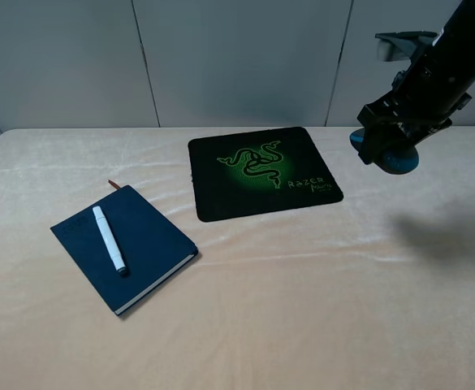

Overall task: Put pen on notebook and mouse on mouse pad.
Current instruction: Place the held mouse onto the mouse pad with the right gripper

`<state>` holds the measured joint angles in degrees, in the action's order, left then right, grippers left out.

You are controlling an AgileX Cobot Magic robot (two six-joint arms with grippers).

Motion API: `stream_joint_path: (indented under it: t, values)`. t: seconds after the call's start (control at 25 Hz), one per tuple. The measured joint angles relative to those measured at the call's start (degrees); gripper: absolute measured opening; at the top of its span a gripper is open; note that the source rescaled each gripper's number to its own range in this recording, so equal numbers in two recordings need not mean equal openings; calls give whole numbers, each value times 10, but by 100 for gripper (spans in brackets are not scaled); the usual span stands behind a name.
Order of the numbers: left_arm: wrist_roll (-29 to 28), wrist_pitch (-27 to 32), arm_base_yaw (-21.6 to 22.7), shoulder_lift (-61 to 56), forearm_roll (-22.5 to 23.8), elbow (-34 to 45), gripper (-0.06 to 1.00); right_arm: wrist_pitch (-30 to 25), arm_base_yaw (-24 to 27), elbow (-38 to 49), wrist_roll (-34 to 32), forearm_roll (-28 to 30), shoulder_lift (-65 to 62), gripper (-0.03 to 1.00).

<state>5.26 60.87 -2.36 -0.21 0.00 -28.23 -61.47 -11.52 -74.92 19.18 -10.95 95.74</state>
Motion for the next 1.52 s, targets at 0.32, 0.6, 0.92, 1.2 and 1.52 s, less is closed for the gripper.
stream_joint_path:
  t: [0.32, 0.6, 0.92, 1.2, 1.52]
  values:
    - [0, 0, 0, 0, 0, 0, 100, -15, -4, -49, 0, -4, 24, 0]
    - [0, 0, 0, 0, 0, 0, 100, -17, -45, -98, 0, 5, 50, 0]
    - [0, 0, 0, 0, 0, 0, 100, -48, -92, -183, -6, 27, 118, 0]
    - [0, 0, 0, 0, 0, 0, 100, -76, -100, -259, -17, 28, 170, 0]
    - [0, 0, 0, 0, 0, 0, 100, -80, -100, -317, -24, 25, 215, 0]
